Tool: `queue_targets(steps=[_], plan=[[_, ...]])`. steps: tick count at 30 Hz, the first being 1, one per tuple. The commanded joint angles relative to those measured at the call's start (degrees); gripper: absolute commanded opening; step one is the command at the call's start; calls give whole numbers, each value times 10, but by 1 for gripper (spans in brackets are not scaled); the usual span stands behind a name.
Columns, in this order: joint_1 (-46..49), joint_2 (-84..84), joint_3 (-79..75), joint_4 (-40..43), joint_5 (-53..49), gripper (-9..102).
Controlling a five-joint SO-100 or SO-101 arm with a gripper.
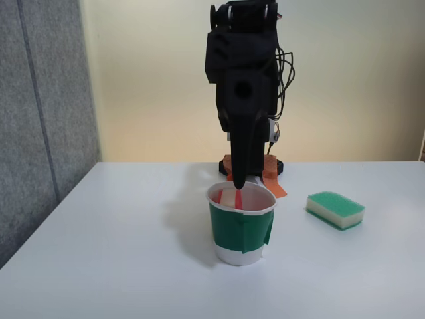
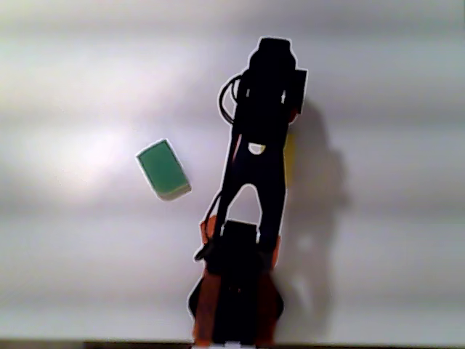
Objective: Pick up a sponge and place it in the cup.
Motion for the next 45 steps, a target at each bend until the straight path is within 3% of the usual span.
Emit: queue_targets(steps=[1,6,7,28,45], plan=[[10,71,-23,41,15,35],[14,162,11,90,42,2],[14,184,25,91,54,0],[-75,701,527,52,175,0],[-83,849,763,77,211,0]])
